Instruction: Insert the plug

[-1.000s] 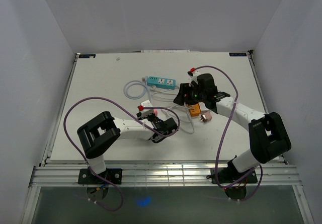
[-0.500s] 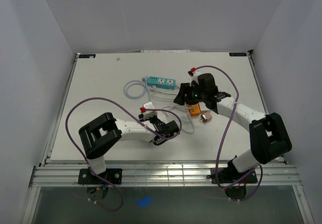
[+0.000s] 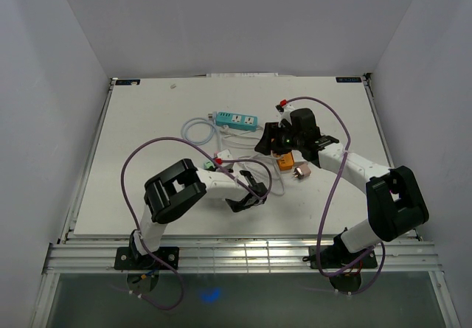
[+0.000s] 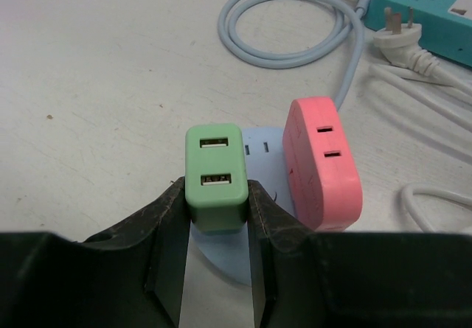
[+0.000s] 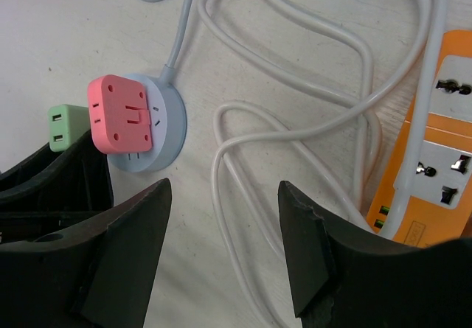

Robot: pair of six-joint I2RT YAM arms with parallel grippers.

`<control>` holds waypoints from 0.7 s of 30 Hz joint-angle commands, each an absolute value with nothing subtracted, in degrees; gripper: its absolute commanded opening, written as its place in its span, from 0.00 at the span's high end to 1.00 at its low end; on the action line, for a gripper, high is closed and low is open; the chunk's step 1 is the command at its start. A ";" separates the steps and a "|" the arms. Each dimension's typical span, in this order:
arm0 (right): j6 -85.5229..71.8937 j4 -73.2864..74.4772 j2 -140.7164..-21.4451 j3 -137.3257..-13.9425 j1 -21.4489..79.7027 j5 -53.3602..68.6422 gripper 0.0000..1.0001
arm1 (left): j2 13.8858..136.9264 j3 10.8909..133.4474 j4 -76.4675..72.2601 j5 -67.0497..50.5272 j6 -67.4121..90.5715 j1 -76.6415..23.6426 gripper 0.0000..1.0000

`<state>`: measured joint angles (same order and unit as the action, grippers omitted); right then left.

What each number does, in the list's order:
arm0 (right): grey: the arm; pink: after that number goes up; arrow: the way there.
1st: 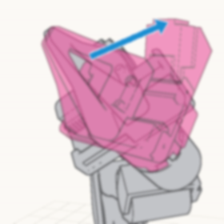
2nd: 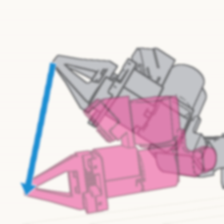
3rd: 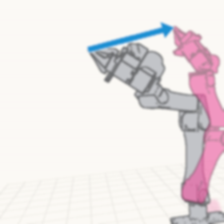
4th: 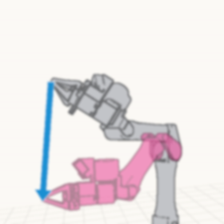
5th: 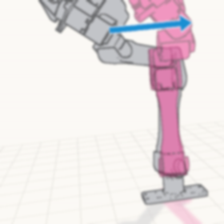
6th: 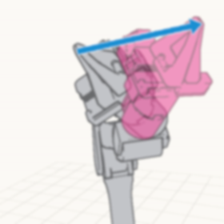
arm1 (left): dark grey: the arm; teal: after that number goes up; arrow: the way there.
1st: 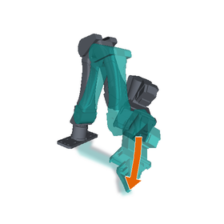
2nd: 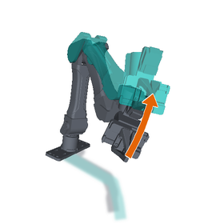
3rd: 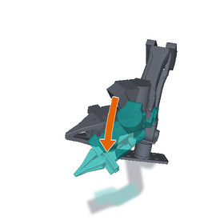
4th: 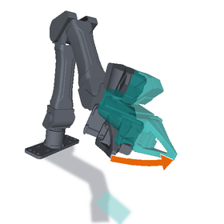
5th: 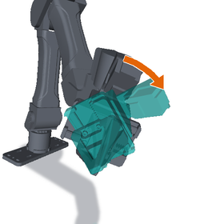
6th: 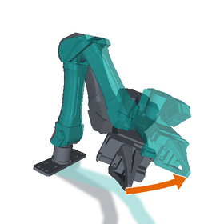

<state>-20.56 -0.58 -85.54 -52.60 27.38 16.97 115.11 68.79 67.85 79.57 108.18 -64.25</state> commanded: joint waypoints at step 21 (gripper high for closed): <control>-19.42 -1.93 -83.06 -52.47 26.98 17.93 0.33 | 109.85 71.54 80.33 80.77 124.54 -64.78 1.00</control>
